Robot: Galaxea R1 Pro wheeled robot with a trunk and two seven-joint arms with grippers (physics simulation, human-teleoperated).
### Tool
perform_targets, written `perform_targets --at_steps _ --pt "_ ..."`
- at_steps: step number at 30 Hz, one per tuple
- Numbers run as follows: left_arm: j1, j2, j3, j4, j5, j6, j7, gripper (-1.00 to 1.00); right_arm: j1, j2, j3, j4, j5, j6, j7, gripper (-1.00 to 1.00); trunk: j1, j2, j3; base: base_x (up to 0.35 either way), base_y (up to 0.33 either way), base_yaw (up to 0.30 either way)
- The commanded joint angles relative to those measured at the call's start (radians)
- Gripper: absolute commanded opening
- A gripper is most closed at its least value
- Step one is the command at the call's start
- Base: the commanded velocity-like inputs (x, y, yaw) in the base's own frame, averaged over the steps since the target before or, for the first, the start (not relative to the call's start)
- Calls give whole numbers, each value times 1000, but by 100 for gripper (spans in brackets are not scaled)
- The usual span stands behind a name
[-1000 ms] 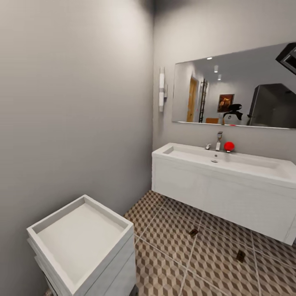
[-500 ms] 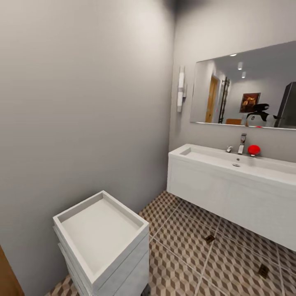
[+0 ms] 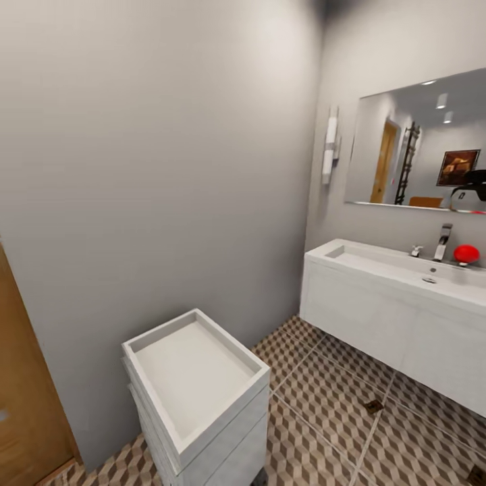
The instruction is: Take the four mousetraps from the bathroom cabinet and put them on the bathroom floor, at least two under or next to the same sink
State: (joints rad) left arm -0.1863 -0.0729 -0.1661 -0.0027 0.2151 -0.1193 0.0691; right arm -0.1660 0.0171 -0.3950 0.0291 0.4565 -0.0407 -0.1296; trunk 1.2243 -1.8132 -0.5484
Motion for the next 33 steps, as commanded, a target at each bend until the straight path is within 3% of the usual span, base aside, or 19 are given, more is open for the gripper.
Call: perform_targets --at_steps 1,18,33 --pt "-1 -1 -8 1 9 -3 3 100 -1 0 -8 3 10 -4 -5 100 0 -1 -1 0 0 187" --pt "-1 1 -9 1 10 -3 3 100 -1 0 -8 3 10 -5 -5 100 0 -1 -1 0 0 86" --pt "-1 1 -9 0 12 -5 3 100 -1 0 -8 3 13 -4 -5 100 0 -1 -1 0 0 249"
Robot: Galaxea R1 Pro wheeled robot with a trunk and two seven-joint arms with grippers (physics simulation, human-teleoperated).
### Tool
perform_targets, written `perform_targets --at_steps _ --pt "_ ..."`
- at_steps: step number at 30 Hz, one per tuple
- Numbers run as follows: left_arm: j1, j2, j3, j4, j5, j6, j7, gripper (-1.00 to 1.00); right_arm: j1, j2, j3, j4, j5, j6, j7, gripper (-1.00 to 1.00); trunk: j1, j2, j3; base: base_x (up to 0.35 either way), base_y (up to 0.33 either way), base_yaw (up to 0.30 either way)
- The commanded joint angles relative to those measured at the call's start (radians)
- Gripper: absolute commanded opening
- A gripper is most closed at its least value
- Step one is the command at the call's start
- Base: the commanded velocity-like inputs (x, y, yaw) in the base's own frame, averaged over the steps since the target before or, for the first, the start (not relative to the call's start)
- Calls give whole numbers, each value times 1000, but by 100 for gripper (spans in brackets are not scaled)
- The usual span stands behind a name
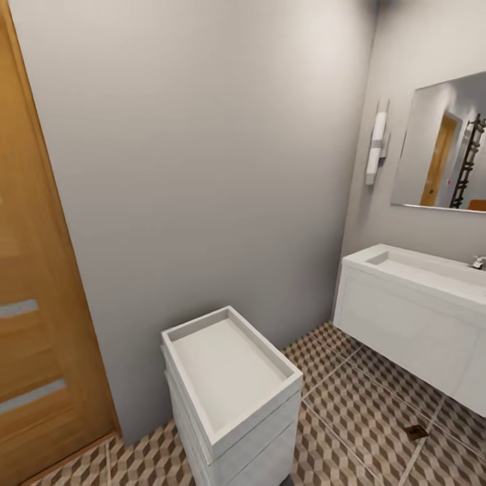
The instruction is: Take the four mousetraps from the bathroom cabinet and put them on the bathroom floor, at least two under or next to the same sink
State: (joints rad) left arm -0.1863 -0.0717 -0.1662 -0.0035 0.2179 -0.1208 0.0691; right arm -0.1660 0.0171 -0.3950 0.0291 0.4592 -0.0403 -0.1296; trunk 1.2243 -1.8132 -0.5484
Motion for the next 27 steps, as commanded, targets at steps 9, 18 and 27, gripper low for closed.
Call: perform_targets --at_steps 9,18,27 --pt "-1 0 -8 1 9 -3 3 100 -1 0 -7 3 10 -4 -5 100 0 -1 -1 0 0 278" --pt "-1 0 -8 1 9 -3 3 100 -1 0 -7 3 10 -4 -5 100 0 -1 -1 0 0 280" --pt "-1 0 -9 1 9 -3 3 100 -1 0 -7 3 10 -4 -5 100 0 -1 -1 0 0 280"
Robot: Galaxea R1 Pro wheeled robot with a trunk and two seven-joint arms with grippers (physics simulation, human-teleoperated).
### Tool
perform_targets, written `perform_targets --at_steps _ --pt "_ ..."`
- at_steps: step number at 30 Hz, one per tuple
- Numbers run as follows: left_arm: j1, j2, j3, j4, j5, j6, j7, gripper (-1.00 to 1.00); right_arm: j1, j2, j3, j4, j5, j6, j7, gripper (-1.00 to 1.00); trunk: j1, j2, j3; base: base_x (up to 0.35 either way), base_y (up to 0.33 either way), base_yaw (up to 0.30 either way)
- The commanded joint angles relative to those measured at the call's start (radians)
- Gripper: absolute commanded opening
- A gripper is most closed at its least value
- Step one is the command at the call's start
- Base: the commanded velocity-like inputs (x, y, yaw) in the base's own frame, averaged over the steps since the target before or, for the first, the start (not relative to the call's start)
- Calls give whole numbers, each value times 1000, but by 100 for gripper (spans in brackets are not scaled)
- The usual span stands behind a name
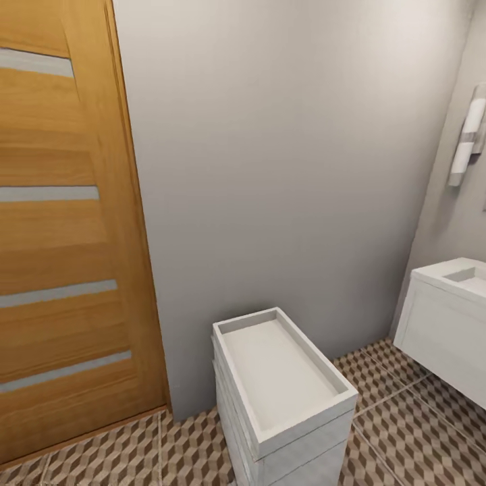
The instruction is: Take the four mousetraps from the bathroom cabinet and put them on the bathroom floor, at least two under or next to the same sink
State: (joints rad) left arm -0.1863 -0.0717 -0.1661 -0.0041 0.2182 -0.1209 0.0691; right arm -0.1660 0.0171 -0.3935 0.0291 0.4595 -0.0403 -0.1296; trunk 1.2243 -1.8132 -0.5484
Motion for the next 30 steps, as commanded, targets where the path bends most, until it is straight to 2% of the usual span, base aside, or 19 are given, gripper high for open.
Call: perform_targets --at_steps 1,30 --pt "-1 0 -8 1 9 -3 3 100 -1 0 -8 3 10 -4 -5 100 0 -1 -1 0 0 280" --pt "-1 1 -8 1 10 -4 3 100 -1 1 -8 3 11 -4 -5 100 0 -1 -1 0 0 280"
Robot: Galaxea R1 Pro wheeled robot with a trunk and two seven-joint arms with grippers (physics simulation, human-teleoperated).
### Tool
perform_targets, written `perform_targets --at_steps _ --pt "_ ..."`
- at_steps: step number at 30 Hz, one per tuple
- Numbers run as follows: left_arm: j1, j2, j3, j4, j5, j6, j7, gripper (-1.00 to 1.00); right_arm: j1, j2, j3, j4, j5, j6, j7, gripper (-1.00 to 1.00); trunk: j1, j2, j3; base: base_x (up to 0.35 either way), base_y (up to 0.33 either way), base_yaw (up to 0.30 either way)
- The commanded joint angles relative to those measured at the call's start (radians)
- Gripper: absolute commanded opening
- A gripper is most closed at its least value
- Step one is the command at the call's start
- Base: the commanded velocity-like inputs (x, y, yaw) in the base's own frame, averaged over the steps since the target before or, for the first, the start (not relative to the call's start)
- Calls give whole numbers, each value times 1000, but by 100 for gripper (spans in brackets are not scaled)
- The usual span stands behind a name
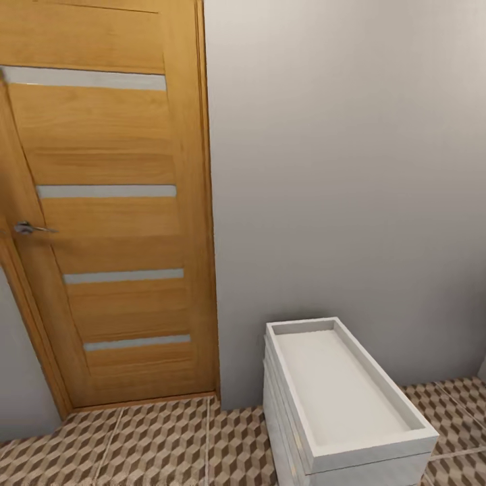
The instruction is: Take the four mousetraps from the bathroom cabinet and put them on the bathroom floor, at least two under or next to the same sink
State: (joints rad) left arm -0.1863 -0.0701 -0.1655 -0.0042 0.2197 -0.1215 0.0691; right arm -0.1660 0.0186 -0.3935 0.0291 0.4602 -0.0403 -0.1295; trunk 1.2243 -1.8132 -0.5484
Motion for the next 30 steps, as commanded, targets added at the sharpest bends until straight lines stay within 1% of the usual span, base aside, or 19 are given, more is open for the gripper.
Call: perform_targets --at_steps 1,30 --pt "-1 0 -9 1 9 -4 3 100 -1 0 -8 3 10 -4 -5 100 0 -1 -1 0 0 280" --pt "-1 0 -8 1 9 -4 3 100 -1 0 -8 3 9 -4 -5 100 0 -1 -1 0 0 280"
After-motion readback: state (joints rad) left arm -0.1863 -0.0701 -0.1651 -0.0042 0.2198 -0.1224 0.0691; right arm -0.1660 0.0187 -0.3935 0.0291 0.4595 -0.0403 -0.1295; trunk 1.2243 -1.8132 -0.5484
